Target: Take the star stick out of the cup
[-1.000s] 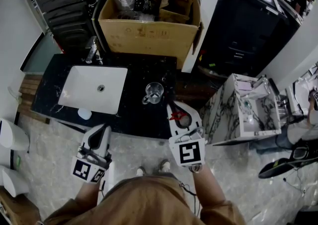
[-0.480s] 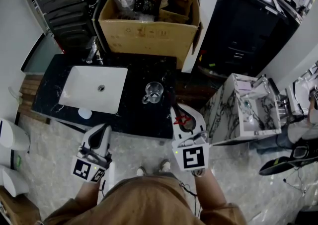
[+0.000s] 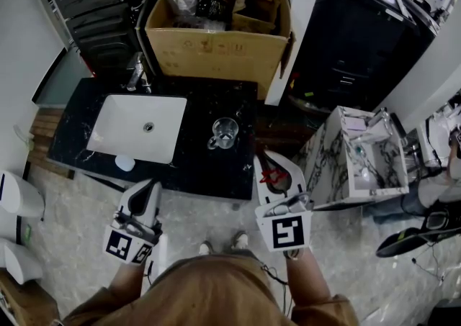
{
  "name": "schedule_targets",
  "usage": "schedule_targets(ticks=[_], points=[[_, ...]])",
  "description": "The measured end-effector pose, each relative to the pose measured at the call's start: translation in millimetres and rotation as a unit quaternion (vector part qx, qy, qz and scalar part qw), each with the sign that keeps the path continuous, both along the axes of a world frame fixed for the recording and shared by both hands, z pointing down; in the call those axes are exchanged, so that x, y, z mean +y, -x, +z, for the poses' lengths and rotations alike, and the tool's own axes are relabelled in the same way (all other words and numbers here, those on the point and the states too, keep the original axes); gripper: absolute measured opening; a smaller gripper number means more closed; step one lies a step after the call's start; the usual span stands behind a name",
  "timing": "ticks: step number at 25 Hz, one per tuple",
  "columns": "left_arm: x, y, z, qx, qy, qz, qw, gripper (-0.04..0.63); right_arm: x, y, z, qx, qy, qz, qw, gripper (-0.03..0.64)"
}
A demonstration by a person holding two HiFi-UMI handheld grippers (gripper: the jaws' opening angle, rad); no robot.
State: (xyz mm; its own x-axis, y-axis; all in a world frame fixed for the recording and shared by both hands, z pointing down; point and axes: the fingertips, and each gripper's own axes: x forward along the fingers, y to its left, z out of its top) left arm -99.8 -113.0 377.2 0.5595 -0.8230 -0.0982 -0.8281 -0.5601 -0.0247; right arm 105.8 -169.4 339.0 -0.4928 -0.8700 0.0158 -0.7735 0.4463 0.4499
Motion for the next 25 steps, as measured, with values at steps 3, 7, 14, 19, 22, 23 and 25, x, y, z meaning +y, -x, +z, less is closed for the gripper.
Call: schedule_targets(ticks=[3, 7, 14, 19, 22, 23, 25], points=[[0, 1, -1, 0.0, -0.001, -0.001, 1.0, 0.002, 1, -2, -3, -0.003, -0.001, 0.0, 1.0, 0.014], [2, 3, -3, -0.001, -0.004, -0.003, 1.0, 0.002, 6, -4, -9, -0.007, -0.006, -0.001, 1.0, 0.014], [2, 4, -5, 0.001, -0.006, -0.005, 1.0, 0.002, 9, -11, -17, -0.004, -0.012, 0.002, 1.0, 0.014], [2, 5, -8, 0.002, -0.01, -0.006, 0.9999, 0.002, 11, -16, -24, -0.04, -0.015, 0.008, 0.999, 0.014], [1, 5, -8, 0.002, -0.01, -0.006, 0.9999, 0.002, 12, -20, -30, -0.076, -0.015, 0.016, 0.997, 0.014], [1, 5, -9, 0.002, -0.01, -0.006, 0.9999, 0.002, 13, -21, -32, -0.079, -0.016, 0.016, 0.997, 0.014], [2, 5, -9, 0.002, -0.011, -0.006, 0.9999, 0.002, 15, -24, -34, -0.085, -0.015, 0.019, 0.996, 0.014]])
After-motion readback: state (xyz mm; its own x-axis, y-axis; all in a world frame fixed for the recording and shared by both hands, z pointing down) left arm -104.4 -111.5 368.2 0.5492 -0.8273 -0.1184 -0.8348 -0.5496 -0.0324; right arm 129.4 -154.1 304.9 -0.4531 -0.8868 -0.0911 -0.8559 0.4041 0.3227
